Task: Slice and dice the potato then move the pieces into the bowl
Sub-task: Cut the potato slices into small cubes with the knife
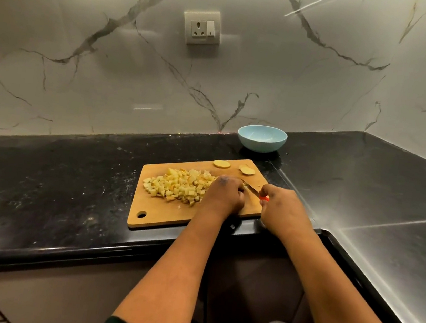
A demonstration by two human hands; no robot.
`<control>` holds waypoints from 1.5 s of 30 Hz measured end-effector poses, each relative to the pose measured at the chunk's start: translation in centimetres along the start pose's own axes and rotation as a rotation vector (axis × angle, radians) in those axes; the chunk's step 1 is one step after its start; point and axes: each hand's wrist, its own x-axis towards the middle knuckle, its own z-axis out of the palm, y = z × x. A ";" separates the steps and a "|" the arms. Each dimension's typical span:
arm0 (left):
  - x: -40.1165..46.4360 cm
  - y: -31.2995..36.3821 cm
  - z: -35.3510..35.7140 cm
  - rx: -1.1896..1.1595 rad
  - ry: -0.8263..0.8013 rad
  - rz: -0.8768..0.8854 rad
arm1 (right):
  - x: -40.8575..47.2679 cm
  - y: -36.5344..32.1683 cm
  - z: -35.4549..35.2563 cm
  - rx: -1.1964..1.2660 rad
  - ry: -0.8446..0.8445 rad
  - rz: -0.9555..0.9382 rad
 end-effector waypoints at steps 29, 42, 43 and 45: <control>-0.1 0.0 -0.4 -0.052 0.042 -0.030 | 0.3 -1.8 -3.7 -0.175 -0.172 -0.007; -0.3 -0.5 -0.5 -0.223 0.197 -0.141 | -0.6 0.0 -1.0 0.133 -0.017 -0.003; -0.3 -0.5 -0.5 -0.202 0.177 -0.142 | -0.4 0.0 -0.7 0.127 -0.022 -0.001; -0.1 -0.5 -0.2 -0.160 0.150 -0.141 | -0.2 -0.2 -0.4 0.102 -0.049 0.006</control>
